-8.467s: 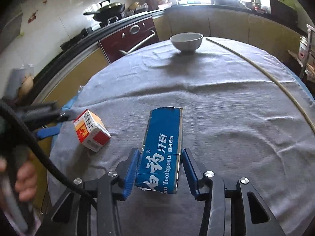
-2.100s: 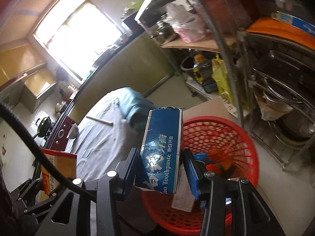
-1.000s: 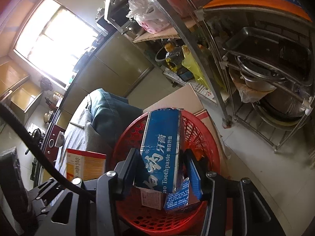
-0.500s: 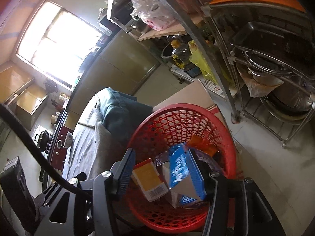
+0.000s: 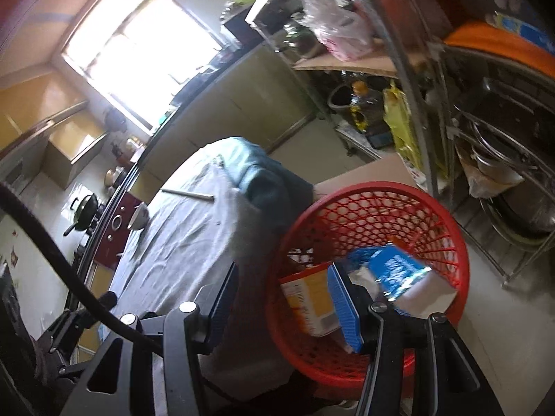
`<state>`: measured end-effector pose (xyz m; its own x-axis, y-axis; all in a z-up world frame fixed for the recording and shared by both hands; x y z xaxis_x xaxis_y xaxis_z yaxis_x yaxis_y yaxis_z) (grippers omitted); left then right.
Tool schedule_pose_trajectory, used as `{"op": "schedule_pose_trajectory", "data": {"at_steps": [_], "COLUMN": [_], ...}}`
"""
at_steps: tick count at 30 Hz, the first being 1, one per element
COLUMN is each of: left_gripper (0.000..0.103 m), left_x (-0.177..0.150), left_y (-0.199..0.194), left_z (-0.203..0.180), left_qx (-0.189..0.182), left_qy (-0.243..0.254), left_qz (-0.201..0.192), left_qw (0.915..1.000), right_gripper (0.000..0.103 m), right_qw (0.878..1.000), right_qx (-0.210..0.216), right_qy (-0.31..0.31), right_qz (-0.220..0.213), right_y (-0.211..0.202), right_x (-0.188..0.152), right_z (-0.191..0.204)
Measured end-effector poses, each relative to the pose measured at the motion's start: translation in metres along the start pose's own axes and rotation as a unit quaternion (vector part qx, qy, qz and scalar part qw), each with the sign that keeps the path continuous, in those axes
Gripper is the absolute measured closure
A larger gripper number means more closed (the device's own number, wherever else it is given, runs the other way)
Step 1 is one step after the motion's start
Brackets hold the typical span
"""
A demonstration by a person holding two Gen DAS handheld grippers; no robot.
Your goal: Collect trash
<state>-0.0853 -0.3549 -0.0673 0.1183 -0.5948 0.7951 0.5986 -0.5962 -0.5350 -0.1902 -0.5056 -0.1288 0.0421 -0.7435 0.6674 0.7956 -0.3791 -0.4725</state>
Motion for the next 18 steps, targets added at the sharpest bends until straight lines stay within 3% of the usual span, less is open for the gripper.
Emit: {"op": "schedule_pose_trajectory", "data": {"at_steps": [8,18], "left_gripper": [0.025,0.025], "left_x": [-0.006,-0.031], "left_y": [-0.049,-0.100], "left_z": [0.063,0.152], "left_qx": [0.045,0.126], "left_qy": [-0.052,-0.109], "left_qz": [-0.029,-0.049], "left_qw": [0.9972,0.9849], "right_gripper": [0.046,0.043], "right_qw": [0.996,0.974], "right_qx": [0.035,0.086], "right_qy": [-0.080,-0.208], "right_qz": [-0.015,-0.026], "right_y": [-0.024,-0.044], "right_x": [-0.008,-0.049], "right_z": [0.075,0.185]}}
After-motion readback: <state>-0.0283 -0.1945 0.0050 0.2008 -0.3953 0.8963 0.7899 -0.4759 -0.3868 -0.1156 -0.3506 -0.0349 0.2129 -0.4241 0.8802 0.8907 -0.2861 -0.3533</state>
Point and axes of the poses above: each gripper's, at about its wrist camera, not at the fingertips, and y roughly the way its jaws point, z to its left, x to its top, the point moved 8 cm from there along y, roughly the way its jaws point, and after that the axes turned 15 degrees about -z, right-handed, at the moved point
